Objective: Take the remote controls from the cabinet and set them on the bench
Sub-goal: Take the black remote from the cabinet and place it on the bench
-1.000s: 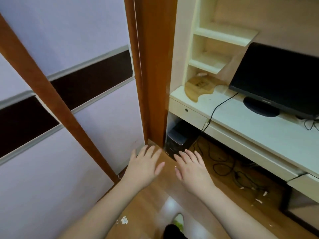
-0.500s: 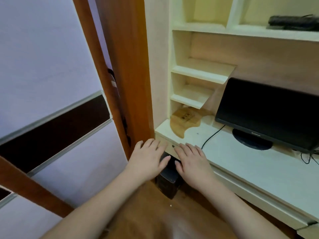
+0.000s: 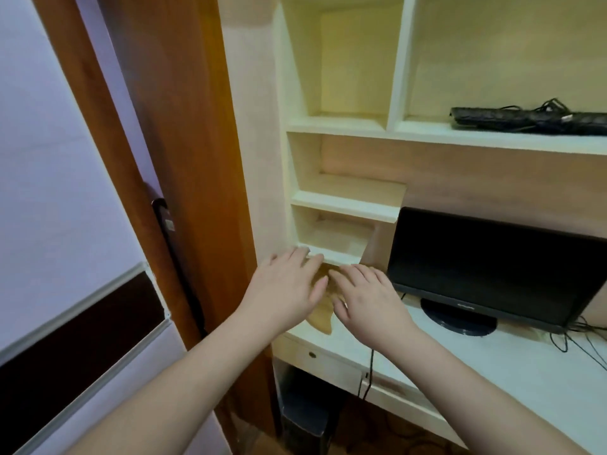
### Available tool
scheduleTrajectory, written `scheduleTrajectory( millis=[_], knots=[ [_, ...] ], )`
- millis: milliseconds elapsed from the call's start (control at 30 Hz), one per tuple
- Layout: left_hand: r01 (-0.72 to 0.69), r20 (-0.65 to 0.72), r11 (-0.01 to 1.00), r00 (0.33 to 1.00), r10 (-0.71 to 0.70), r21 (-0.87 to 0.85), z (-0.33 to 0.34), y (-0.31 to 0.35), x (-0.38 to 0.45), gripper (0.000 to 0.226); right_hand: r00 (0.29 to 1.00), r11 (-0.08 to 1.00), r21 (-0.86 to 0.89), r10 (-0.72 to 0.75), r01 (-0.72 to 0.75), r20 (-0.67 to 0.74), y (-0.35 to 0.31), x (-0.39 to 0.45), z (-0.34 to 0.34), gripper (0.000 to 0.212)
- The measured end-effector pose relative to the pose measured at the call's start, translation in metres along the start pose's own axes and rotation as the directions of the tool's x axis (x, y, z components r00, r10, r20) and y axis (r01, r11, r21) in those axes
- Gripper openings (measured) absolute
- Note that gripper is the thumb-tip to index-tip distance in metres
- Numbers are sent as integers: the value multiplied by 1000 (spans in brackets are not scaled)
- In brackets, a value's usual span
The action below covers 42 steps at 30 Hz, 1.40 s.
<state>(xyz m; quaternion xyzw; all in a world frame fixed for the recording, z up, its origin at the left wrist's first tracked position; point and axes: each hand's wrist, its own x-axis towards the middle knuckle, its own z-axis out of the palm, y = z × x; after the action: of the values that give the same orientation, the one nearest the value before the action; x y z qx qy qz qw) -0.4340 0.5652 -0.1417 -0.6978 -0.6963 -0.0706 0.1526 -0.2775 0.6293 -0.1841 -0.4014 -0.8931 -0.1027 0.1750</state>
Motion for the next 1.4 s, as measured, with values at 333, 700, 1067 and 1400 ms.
scheduleTrajectory(
  millis=[333,700,1067,1400],
  knots=[
    [-157,-159,987,974,162,48,-52,-73,77,54,992,984,-142,101,-111,-73,-4,97,-50,54],
    [-271,-259,957,922,289,101,-105,-101,149,55,987,954,-277,77,-113,-140,16,159,-127,48],
    [-220,-378,950,878,292,223,-159,-84,235,52,966,960,-259,33,-102,-257,80,211,-173,48],
    [-94,-536,939,800,269,330,-224,-79,301,59,943,998,-68,-37,15,-332,136,268,-248,46]
  ],
)
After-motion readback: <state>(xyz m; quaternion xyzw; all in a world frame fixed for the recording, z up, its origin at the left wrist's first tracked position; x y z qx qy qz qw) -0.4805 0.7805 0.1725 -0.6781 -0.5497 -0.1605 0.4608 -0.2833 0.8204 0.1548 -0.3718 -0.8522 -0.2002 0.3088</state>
